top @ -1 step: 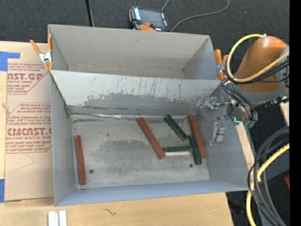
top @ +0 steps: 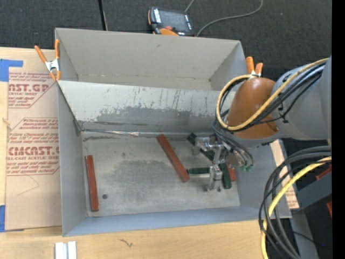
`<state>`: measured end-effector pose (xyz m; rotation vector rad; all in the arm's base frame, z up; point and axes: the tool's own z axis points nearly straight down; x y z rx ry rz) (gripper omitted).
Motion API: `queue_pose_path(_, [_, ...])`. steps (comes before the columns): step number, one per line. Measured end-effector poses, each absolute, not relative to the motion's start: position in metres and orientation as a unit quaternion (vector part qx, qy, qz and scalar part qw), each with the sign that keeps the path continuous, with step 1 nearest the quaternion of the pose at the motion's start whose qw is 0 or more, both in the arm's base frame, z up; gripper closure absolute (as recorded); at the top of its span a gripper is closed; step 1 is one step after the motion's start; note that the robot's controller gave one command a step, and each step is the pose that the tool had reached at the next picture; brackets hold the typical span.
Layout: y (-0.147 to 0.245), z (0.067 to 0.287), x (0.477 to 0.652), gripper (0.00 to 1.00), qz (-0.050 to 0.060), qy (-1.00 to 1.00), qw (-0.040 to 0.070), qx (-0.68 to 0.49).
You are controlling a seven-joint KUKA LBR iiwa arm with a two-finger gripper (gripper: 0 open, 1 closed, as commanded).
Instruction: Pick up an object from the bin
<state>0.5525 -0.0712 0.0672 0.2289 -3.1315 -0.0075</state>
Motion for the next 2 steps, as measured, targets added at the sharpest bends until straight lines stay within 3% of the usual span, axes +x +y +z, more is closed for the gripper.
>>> queue_pose_path(1, [-0.075,0.070,0.554,1.00,0.000,-0.997,0.000,0.071])
queue_pose_path(2, [-0.068,0.214,0.527,1.00,0.001,-0.995,-0.005,0.096])
